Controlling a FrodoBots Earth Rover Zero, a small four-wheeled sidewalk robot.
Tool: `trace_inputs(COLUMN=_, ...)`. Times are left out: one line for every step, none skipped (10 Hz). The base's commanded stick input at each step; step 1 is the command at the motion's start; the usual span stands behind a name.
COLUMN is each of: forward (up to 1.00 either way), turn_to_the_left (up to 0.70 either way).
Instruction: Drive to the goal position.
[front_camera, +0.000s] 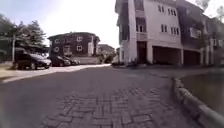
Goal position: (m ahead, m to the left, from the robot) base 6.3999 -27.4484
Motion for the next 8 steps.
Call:
trace_inputs(forward=0.7, turn_to_the_left=-0.35)
trace_inputs(forward=0.7, turn_to_the_left=-0.35)
trace_inputs(forward=0.7, turn_to_the_left=-0.35)
trace_inputs(forward=0.7, turn_to_the_left=-0.35)
trace_inputs(forward=0.7, turn_to_the_left=-0.35)
trace_inputs(forward=0.7, turn_to_the_left=-0.35)
trace_inputs(forward=0.7, turn_to_the_left=-0.35)
trace_inputs(forward=0.7, turn_to_the_left=-0.29)
